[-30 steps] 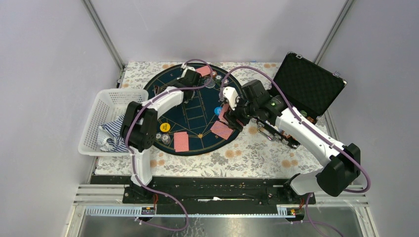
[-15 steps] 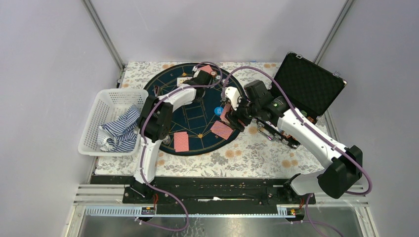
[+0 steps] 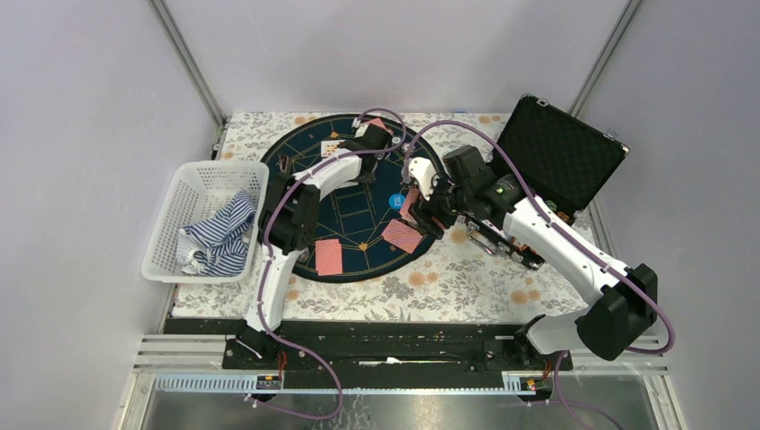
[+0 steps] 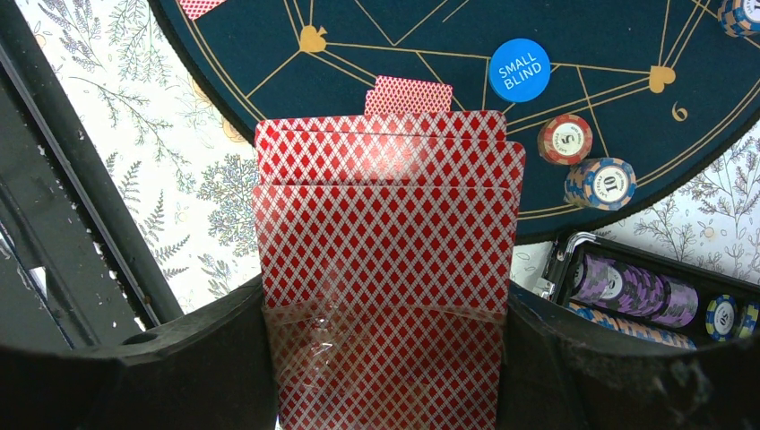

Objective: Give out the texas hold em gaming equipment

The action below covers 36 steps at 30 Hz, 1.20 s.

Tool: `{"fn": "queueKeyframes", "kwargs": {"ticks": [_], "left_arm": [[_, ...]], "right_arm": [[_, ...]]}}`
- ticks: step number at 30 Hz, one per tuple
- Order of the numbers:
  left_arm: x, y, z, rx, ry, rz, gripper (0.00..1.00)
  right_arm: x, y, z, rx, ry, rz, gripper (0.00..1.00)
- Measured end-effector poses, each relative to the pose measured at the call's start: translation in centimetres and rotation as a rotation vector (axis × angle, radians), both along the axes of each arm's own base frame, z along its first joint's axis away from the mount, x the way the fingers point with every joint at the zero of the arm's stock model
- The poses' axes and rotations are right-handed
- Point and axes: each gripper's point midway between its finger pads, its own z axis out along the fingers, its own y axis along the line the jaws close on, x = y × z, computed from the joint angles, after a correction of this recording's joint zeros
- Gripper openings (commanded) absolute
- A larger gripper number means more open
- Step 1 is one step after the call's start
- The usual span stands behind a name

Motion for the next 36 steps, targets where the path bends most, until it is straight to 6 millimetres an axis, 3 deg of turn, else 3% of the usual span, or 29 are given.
{"fn": "queueKeyframes", "kwargs": {"ticks": [6,11,17,19,23,26,29,33,36], "left_arm": [[0.0,-0.7,0.3,-0.041,0.009,-0.020,0.60],[-0.7,-0.5,3.7,-0.074,-0.036,-0.054,0.73],[-2.4,1.5,14.2,-0.244,-0.187,-0.133,0.83],[-4.0,2.5,18.3,-0.378,-0.241,-0.205,0.83],[-7.8,2.3,22.3,-0.598,-0.268,-0.368,0.83],[-12.0,-1.1,23.1,-0.796,-0.190,-0.543,0.83],[-15.8,-4.2,21.9,-0.980,-0.056,-0.659,0.82],[-20.3,-6.4,19.7,-1.153,0.132,-0.711,0.79],[-22.4,-7.7,19.9,-1.229,0.205,-0.765,0.76]], "right_arm": [[0.0,0.0,0.1,0.001,0.000,0.001,0.00],[0.3,0.3,1.1,0.015,-0.015,0.003,0.00],[0.8,0.8,2.0,0.030,-0.029,0.014,0.00],[0.7,0.9,1.8,0.026,-0.016,0.021,0.00],[0.5,1.1,1.0,0.011,0.008,0.041,0.00],[0.3,1.4,0.5,-0.001,0.015,0.057,0.00],[-0.1,1.9,0.4,-0.004,0.013,0.078,0.00],[-0.3,2.4,0.7,-0.002,0.006,0.097,0.00],[-0.3,2.6,0.8,0.000,0.000,0.103,0.00]]}}
